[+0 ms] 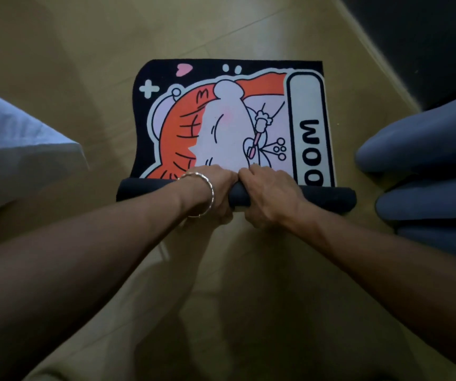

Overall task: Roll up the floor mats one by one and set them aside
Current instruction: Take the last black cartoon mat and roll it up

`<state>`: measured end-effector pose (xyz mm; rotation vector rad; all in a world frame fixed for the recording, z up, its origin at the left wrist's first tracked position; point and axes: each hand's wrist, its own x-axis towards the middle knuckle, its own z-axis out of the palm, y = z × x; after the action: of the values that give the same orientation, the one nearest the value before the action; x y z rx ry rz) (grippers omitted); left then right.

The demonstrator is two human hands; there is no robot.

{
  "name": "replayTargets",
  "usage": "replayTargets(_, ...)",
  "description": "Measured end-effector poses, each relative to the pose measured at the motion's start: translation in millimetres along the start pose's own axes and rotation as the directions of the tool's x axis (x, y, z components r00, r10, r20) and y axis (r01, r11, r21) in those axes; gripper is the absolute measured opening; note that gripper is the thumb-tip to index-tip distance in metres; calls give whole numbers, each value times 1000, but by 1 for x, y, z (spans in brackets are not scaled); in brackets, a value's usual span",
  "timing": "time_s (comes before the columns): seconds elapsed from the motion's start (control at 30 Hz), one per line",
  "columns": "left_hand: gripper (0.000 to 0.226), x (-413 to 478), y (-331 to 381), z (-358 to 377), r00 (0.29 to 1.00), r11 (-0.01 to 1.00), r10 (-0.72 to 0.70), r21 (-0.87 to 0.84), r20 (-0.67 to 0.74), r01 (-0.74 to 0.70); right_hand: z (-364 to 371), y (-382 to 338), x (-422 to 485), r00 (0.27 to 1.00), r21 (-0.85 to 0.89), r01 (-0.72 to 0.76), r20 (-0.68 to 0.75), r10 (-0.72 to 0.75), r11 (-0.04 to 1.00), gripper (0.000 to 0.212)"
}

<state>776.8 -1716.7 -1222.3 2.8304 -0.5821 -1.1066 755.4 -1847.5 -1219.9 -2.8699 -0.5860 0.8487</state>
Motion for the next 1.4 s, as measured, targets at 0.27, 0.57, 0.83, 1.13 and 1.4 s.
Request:
replayTargets(0.27,47,-4,1,13,983,994,62,104,-174,-44,-19,7,16,927,113,-95,373,46,989,62)
replayTargets(0.57,52,-2,-1,16,993,999,1,-50,-120,-7,-5,4,2,995,26,-13,104,10,1000,49)
replayTargets(0.83,50,-2,-6,18,989,999,13,-48,-148,-21,-4,4,4,999,24,1,54,-2,1000,50)
replayTargets(1.13,58,-10,-1,19,988,995,92,36,-122,-88,-18,6,8,891,158,-70,455,-10,985,65)
replayTargets(1.4,48,-14,-2,8,993,994,107,2,-54,-107,-18,4,4,899,185,-27,433,-57,982,67)
